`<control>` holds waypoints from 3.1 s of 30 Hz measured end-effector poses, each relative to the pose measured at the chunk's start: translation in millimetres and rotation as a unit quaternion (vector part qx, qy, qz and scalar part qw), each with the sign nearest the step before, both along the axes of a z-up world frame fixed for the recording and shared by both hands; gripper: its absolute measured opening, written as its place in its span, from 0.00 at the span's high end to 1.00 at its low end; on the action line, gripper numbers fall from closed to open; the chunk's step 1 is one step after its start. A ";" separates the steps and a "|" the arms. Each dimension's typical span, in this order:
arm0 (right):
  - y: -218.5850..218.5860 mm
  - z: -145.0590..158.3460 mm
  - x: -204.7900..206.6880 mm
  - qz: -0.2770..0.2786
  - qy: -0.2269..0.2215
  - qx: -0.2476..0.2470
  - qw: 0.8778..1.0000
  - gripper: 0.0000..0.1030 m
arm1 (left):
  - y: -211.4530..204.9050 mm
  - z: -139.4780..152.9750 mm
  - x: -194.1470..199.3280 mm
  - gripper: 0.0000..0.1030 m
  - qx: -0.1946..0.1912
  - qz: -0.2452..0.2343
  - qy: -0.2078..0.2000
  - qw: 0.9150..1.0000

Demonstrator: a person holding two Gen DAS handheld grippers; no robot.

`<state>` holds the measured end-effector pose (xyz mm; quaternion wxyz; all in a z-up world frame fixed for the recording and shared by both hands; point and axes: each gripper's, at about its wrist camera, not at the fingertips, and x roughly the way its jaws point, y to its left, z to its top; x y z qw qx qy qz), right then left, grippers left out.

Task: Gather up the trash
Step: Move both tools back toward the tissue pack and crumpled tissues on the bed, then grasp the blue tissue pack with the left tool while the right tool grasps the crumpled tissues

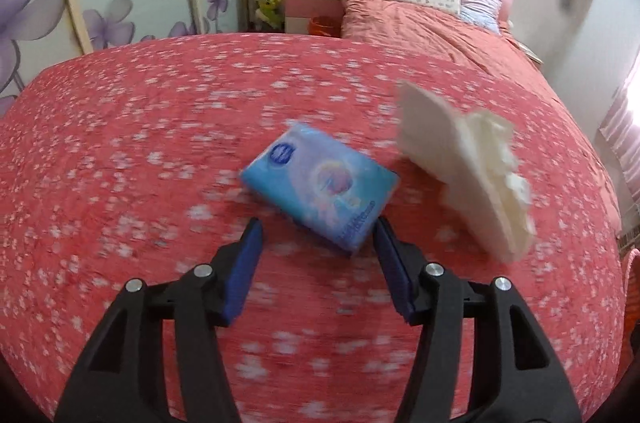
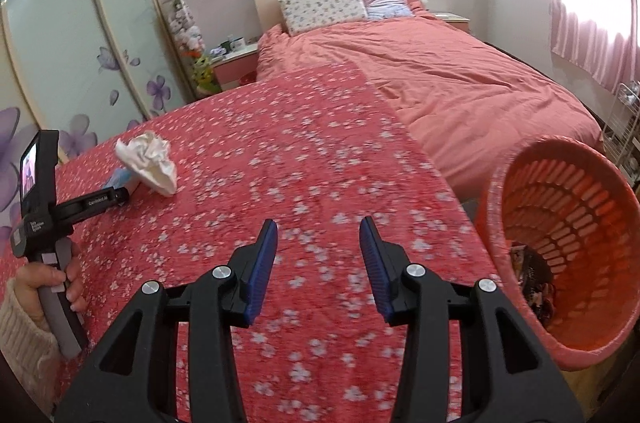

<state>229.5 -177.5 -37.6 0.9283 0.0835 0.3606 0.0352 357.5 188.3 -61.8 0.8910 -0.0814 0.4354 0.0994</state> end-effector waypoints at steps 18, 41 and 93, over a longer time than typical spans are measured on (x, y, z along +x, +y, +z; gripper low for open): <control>36.2 -7.2 23.6 0.040 0.008 0.004 0.999 0.58 | 26.9 10.4 24.9 0.35 -0.014 0.028 -0.017 0.999; 40.8 -13.7 19.8 0.047 0.017 0.008 0.999 0.58 | 48.4 -2.3 32.6 0.40 -0.028 0.036 -0.001 0.999; 165.5 -22.2 128.1 0.124 0.056 -0.011 0.991 0.71 | 63.9 -7.5 -21.2 0.46 -0.001 0.008 -0.004 1.000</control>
